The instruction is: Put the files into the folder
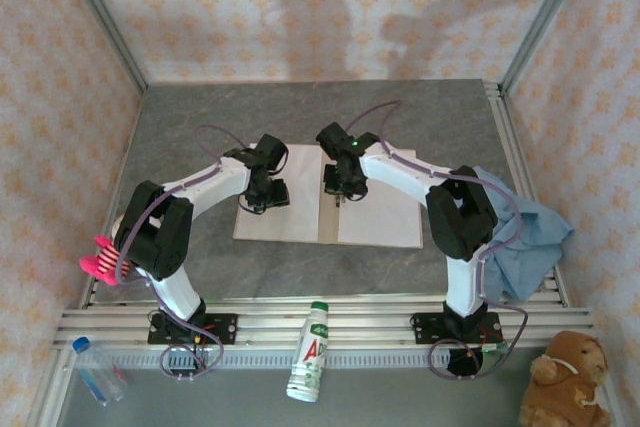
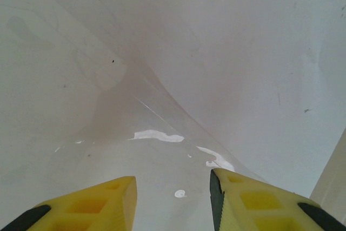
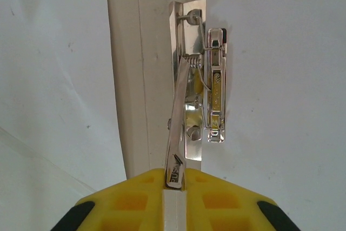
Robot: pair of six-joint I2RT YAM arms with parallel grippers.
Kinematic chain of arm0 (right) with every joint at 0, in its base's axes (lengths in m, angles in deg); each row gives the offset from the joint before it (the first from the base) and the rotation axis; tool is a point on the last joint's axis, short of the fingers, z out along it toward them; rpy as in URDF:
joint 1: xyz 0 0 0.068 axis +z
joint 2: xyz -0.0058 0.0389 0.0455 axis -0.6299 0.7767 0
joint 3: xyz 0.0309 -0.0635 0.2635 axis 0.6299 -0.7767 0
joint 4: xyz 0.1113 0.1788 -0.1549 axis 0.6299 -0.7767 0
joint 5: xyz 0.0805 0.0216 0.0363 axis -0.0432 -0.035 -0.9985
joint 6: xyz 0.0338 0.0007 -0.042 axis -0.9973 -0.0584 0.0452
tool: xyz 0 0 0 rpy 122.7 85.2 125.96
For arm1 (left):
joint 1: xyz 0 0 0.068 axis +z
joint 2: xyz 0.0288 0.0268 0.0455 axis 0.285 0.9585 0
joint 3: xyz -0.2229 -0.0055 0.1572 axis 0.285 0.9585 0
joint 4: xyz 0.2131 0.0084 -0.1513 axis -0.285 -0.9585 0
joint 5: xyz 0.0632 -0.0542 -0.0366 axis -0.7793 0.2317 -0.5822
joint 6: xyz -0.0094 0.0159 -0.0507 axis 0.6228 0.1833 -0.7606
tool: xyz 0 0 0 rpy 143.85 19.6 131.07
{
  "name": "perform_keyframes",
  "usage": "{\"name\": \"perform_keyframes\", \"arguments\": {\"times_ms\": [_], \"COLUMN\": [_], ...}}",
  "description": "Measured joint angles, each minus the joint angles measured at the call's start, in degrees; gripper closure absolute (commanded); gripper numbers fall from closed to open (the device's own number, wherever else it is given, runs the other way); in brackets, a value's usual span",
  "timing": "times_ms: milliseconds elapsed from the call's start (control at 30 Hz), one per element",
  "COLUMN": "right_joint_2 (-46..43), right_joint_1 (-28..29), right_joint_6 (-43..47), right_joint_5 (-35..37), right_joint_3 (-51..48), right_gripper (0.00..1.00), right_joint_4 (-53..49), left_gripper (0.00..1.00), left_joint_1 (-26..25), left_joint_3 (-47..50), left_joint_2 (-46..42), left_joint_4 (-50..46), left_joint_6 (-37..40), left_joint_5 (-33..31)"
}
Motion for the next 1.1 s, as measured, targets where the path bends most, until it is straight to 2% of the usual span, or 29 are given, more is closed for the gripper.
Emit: {"name": "perform_keyframes", "arguments": {"times_ms": [1100], "right_joint_2": [0.0], "right_joint_1": [0.9], "right_joint_6": [0.0], "right_joint_5": [0.4], "right_joint_3": [-5.0], "right_gripper": [0.89], "right_joint_4": [4.3], "left_gripper": [0.61], "left_joint_1": [0.6], "left_joint_3": [1.1], "left_joint_2": [2.0], "left_joint_4": [0.2], "left_joint_6": [0.0], "left_joint_5": [0.0]}}
